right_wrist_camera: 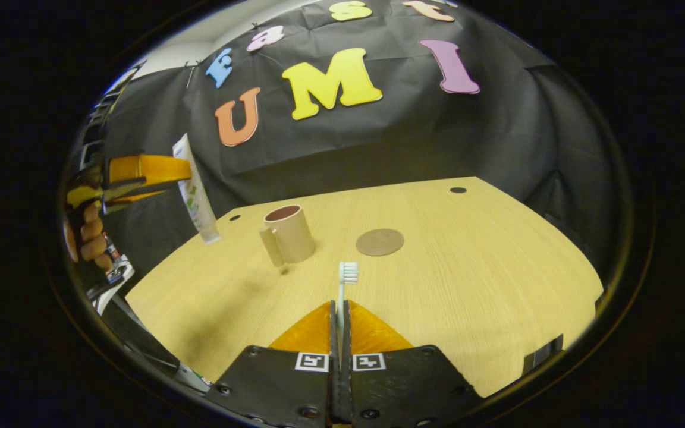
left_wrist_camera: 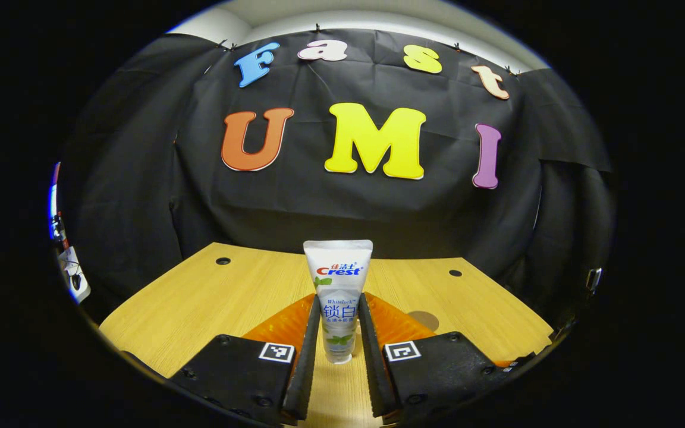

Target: Put the toothbrush and toothpaste on the desktop into the cup, then pick up the cup and place it on the coaster on the desktop.

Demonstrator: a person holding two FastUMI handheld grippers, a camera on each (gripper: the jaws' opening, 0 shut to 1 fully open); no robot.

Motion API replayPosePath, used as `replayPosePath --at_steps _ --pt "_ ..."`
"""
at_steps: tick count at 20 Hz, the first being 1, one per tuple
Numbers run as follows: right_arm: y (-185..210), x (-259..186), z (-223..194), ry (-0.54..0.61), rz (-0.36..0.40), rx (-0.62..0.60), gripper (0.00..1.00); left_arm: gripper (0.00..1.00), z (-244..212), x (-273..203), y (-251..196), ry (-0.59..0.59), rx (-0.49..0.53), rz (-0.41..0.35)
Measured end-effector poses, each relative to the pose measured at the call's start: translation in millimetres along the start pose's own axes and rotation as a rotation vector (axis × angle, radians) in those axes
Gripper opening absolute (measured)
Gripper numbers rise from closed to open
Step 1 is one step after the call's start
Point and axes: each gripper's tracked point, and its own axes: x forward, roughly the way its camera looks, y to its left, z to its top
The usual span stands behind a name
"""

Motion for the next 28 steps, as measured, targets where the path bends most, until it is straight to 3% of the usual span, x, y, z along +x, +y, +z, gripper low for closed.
replayPosePath --at_steps 12,19,23,27,28 --pt "6.2 -3.9 8.9 -0.01 0.009 -0.041 0.0 0.41 -1.4 101.4 -29.4 0.01 0.035 -0.056" --pt "3.3 4.2 9.7 -0.001 0.011 -0.035 0.0 0.42 -14.8 127.0 -27.6 0.03 0.025 -0.048" --pt "3.9 7.1 7.8 0.008 0.012 -0.036 0.0 0.45 -6.1 126.5 -22.1 -0.017 0.029 -0.031" --pt "8.8 6.5 8.0 0.003 0.021 -0.039 0.0 0.71 -5.6 119.5 -16.9 -0.007 0.037 -0.017" --pt "9.9 6.5 8.8 0.002 0.024 -0.042 0.0 0.74 -5.9 117.3 -16.4 -0.008 0.028 -0.016"
